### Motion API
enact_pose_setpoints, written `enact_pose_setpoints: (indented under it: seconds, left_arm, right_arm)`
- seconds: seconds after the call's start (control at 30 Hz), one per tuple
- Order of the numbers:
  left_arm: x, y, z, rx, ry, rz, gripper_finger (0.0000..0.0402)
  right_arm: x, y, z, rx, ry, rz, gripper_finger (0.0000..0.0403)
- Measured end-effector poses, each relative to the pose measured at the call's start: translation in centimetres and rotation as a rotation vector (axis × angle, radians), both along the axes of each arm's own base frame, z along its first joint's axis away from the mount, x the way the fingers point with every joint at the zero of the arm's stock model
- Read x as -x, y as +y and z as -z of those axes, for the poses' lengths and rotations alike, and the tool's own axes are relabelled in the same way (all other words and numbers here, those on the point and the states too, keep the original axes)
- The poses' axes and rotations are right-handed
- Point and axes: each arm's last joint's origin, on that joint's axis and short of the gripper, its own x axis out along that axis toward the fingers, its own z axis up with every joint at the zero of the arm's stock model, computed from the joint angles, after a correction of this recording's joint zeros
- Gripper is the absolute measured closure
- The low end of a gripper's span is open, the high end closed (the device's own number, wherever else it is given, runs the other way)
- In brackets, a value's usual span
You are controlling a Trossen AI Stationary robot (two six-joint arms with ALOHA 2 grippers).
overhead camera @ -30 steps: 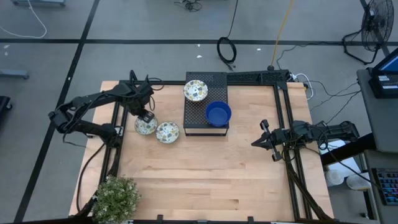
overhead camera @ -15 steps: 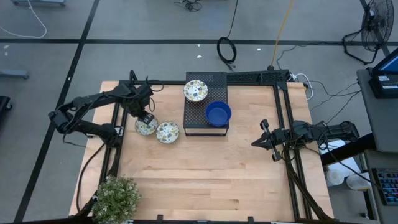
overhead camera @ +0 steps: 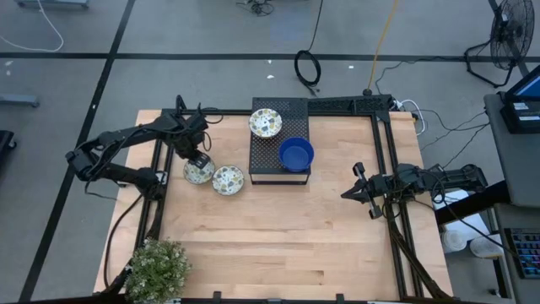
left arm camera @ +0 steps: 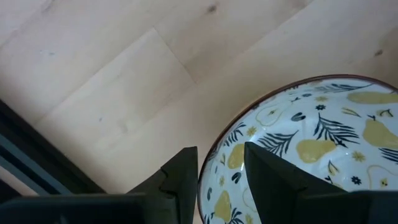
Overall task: Pick & Place Mini bowls
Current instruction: Stack the top white bowl on the white bowl on the shelf
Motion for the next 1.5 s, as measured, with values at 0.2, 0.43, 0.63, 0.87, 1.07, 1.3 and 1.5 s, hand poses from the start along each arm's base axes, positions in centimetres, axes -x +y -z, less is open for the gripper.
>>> enact_pose_setpoints:
  seconds: [0.2,0.43,0.63,0.87,1.07,1.3,1.5]
  left_arm:
    - [0.00,0.00,0.00,0.000,0.000,0.000,0.0268]
    - [0.00,0.00,0.00,0.000,0.000,0.000,0.0268]
    - [0.00,0.00,0.00,0.000,0.000,0.000,0.0268]
    - [0.03,0.02,0.00,-0.012,0.012,-0.001,0.0268]
    - [-0.05,0.16,0.00,-0.033,0.011,-0.007,0.0268]
    - [-0.49,0.37,-0.03,-0.064,-0.026,0.006,0.0268]
    - [-0.49,0.38,-0.03,-0.064,-0.026,0.006,0.0268]
  right_arm:
    - [0.00,0.00,0.00,0.000,0.000,0.000,0.0403]
    - [0.00,0.00,0.00,0.000,0.000,0.000,0.0403]
    - [0.00,0.00,0.00,0.000,0.000,0.000,0.0403]
    - [0.00,0.00,0.00,0.000,0.000,0.000,0.0403]
    - [0.00,0.00,0.00,0.000,0.000,0.000,0.0403]
    - [0.00,0.00,0.00,0.000,0.000,0.000,0.0403]
    - [0.00,0.00,0.00,0.000,0.000,0.000,0.0403]
